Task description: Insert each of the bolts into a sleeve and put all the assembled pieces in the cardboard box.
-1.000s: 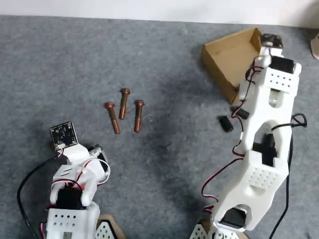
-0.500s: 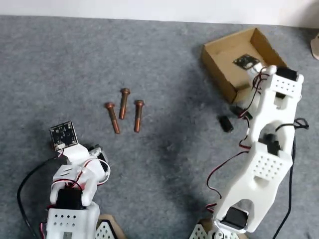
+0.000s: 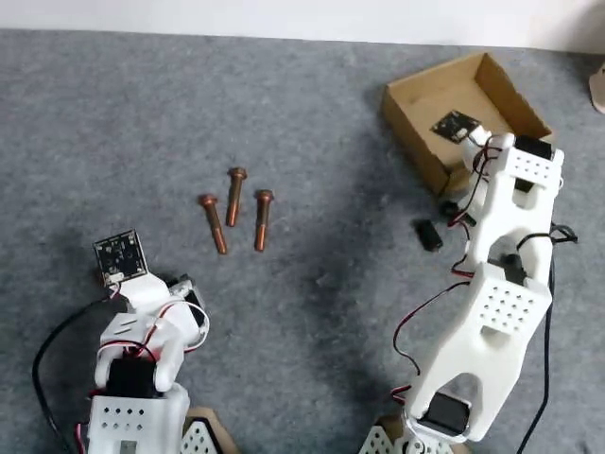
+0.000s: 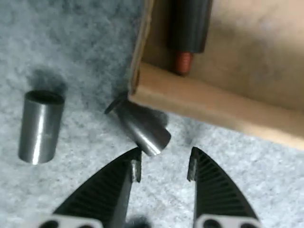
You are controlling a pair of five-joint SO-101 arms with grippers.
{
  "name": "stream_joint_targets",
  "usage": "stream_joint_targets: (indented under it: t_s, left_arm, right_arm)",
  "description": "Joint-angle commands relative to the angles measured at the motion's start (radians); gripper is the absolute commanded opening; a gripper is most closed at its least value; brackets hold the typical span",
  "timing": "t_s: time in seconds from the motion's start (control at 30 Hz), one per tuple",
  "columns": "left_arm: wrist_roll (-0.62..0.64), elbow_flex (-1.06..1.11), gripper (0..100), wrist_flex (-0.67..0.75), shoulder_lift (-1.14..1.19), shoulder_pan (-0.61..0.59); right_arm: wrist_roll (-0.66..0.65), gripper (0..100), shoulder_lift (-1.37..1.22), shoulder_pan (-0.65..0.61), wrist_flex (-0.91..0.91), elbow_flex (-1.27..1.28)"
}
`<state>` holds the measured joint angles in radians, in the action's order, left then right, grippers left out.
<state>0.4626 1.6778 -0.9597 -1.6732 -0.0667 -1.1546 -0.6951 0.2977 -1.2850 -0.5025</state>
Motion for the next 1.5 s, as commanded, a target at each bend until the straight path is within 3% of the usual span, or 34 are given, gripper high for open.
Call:
stream_joint_targets:
  t_s: [0.0, 0.37, 0.53, 0.83, 0.97, 1.27, 1.47]
  left_arm:
    - [0.002, 0.025, 6, -0.003, 0.001, -0.005]
    - [0.002, 0.025, 6, -0.003, 0.001, -0.005]
    - [0.002, 0.025, 6, -0.003, 0.001, -0.005]
    - [0.002, 0.025, 6, -0.003, 0.001, -0.005]
    - [0.002, 0.025, 6, -0.003, 0.001, -0.005]
    - [0.002, 0.025, 6, -0.003, 0.001, -0.005]
    - [0.002, 0.025, 6, -0.003, 0.001, -0.005]
  right_arm:
    - [-0.014, 15.2, 0.016, -0.039, 0.007, -0.013]
    - [-0.018, 15.2, 0.01, -0.111, -0.067, -0.051]
    - [-0.157, 15.2, 0.008, -0.114, -0.136, -0.061]
    - [-0.21, 14.9, 0.007, -0.116, -0.206, -0.053]
    - [-0.152, 0.0, 0.005, -0.114, -0.213, -0.058]
    - [0.114, 0.5, 0.005, -0.088, -0.211, -0.061]
    - [0.153, 1.2, 0.007, -0.073, -0.219, -0.061]
